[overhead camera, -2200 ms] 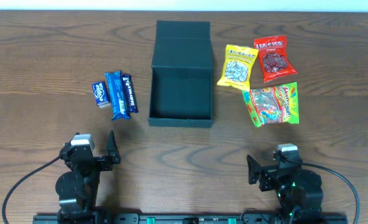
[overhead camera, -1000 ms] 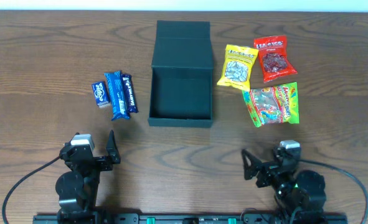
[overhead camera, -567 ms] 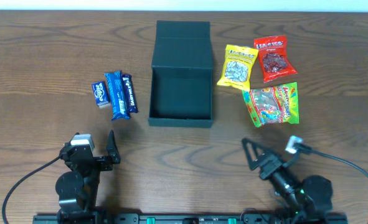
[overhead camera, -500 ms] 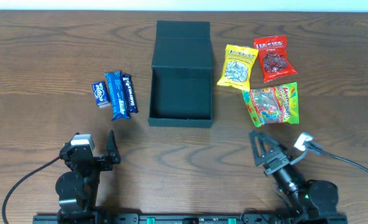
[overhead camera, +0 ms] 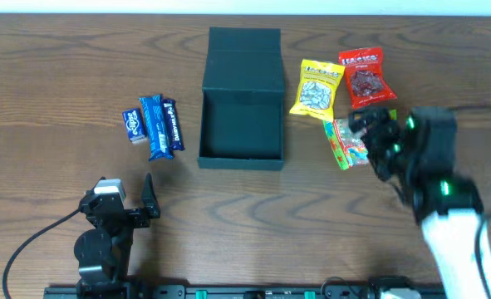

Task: Pack container
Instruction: 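Reach right gripper to the green Haribo bag and grasp it, then carry the Haribo bag into the green box and release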

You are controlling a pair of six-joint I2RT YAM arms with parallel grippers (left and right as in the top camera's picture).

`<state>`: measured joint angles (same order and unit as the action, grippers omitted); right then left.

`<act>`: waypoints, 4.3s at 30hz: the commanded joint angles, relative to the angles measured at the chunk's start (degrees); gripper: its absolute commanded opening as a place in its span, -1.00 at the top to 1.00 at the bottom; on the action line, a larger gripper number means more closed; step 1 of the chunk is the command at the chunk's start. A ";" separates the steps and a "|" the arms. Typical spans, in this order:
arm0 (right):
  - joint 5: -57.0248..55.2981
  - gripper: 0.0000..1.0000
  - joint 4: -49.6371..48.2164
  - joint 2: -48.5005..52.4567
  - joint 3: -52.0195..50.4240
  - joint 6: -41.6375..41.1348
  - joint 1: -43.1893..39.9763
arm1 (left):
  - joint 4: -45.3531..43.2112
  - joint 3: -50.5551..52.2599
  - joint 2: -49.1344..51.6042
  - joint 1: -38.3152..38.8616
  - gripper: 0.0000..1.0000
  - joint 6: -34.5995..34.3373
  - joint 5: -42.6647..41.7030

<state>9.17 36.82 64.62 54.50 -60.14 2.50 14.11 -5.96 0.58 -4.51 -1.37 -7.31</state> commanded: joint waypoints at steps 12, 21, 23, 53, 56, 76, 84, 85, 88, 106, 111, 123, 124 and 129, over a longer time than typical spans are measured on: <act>-3.32 -0.91 13.86 40.96 23.52 -12.68 -5.40 | 0.61 1.40 -0.33 -0.33 -0.90 -0.13 0.26; -3.67 -0.56 11.19 46.73 23.50 -10.95 -6.82 | 0.61 1.40 -0.33 -0.33 -0.90 -0.13 0.26; -3.78 -0.47 11.23 48.13 23.50 -10.80 -6.82 | 0.61 1.40 -0.33 -0.33 -0.90 -0.13 0.26; -4.63 0.97 19.89 47.71 23.50 16.59 -7.26 | 0.61 1.40 -0.33 -0.33 -0.91 -0.13 0.26; -4.66 0.97 19.65 42.16 23.52 23.34 -5.31 | 0.61 1.40 -0.33 -0.33 -0.90 -0.13 0.24; 2.05 0.97 -8.22 25.90 23.52 27.23 29.44 | 0.61 1.40 -0.33 -0.33 -0.90 -0.13 0.26; -1.01 0.97 -8.35 34.42 23.52 20.96 33.03 | 0.61 1.40 -0.33 -0.33 -0.90 -0.13 0.24; -0.70 0.93 -8.52 35.50 23.52 20.98 33.05 | 0.61 1.40 -0.33 -0.33 -0.90 -0.13 0.26; 3.58 -0.65 -9.40 36.20 23.54 21.05 32.70 | 0.61 1.40 -0.33 -0.33 -0.90 -0.13 0.26; -11.37 0.97 1.75 38.21 28.22 27.76 29.57 | 0.61 1.40 -0.33 -0.33 -0.90 -0.13 0.26; -12.81 0.97 1.60 46.38 28.22 25.53 29.29 | 0.61 1.40 -0.33 -0.33 -0.90 -0.13 0.24; -5.75 0.97 -4.87 55.76 28.22 26.80 30.34 | 0.61 1.40 -0.33 -0.33 -0.90 -0.13 0.26; -5.68 0.97 -5.25 55.76 28.22 26.77 30.86 | 0.61 1.40 -0.33 -0.33 -0.90 -0.13 0.26; -5.70 0.97 -6.01 55.78 28.22 28.57 32.28 | 0.61 1.40 -0.33 -0.33 -0.90 -0.13 0.26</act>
<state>1.30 31.27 119.85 82.70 -33.23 33.26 14.13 -5.96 0.58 -4.51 -1.50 -7.29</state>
